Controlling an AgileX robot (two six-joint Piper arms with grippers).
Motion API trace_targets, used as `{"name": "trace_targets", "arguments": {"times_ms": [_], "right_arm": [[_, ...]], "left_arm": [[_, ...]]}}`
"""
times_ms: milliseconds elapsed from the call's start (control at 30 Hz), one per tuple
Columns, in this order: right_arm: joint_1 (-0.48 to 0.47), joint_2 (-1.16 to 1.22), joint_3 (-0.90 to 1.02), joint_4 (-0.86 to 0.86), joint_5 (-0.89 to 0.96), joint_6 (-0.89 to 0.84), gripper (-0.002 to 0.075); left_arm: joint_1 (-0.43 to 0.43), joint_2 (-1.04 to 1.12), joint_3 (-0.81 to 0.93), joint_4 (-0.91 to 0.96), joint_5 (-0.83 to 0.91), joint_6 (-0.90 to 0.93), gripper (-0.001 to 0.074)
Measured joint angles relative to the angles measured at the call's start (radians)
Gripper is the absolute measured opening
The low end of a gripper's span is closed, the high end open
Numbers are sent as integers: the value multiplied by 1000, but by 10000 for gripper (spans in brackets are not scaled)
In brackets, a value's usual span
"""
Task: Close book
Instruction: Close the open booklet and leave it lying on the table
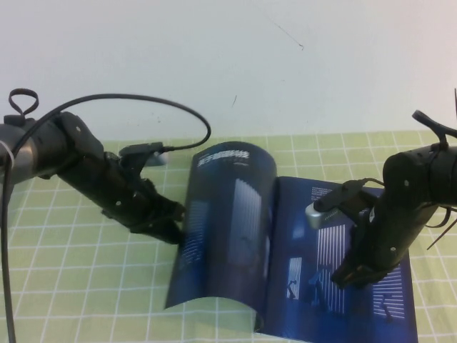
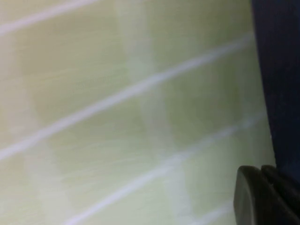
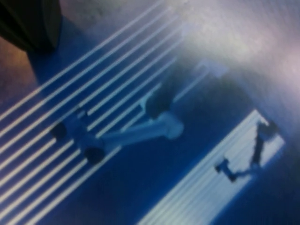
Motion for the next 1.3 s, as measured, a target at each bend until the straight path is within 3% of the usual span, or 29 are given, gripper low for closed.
{"name": "trace_targets", "arguments": {"times_ms": [167, 300, 500, 700, 900, 1100, 1300], "right_arm": [[0, -2, 0, 0, -30, 0, -3], [0, -74, -35, -156, 37, 34, -3], [0, -291, -128, -436, 217, 159, -3], [0, -563, -153, -460, 282, 183, -3], [0, -796, -116, -433, 356, 183, -3], [0, -1063, 127, -380, 324, 216, -3], [0, -1343, 400, -316, 218, 228, -3]], "left_arm": [[-5, -28, -2, -326, 115, 202, -2], [-28, -48, -4, -538, 217, 331, -2], [-159, -76, -4, -560, 173, 410, -2], [-287, -107, -4, -425, 54, 389, -2], [-303, -236, -4, -94, -99, 146, -2], [-303, -445, 4, 323, -147, -232, -2], [-303, -721, 127, 506, -184, -403, -2]]}}
